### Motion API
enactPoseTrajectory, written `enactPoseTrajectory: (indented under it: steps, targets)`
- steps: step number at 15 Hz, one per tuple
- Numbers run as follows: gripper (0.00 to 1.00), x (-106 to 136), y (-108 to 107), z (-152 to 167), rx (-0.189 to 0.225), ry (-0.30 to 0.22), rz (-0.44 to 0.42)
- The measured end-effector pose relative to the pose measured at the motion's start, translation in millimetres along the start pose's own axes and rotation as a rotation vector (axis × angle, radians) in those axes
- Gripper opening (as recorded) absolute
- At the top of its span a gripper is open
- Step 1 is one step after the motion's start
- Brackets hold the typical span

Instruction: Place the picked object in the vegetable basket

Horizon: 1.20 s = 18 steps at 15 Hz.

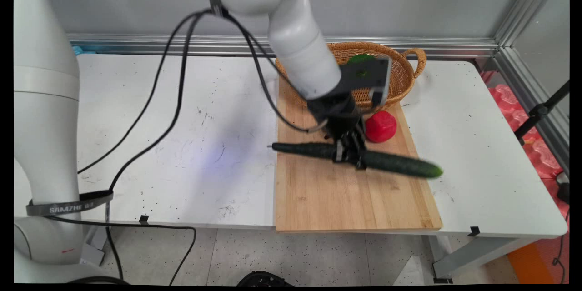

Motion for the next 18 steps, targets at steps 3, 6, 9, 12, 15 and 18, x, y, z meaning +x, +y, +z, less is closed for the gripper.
enactPoseTrajectory:
  steps: [3,6,9,12,15,18]
  targets:
    - [0.00,14.7,-11.9,-32.3,0.048,0.025,-0.052]
    - [0.00,26.8,-31.2,-57.5,0.102,0.052,-0.086]
    - [0.00,36.5,-59.7,-73.5,0.163,0.077,-0.107]
    - [0.00,42.9,-93.2,-79.5,0.217,0.097,-0.121]
    - [0.00,44.3,-120.4,-76.4,0.250,0.103,-0.124]
    - [0.00,41.3,-150.8,-62.4,0.270,0.104,-0.120]
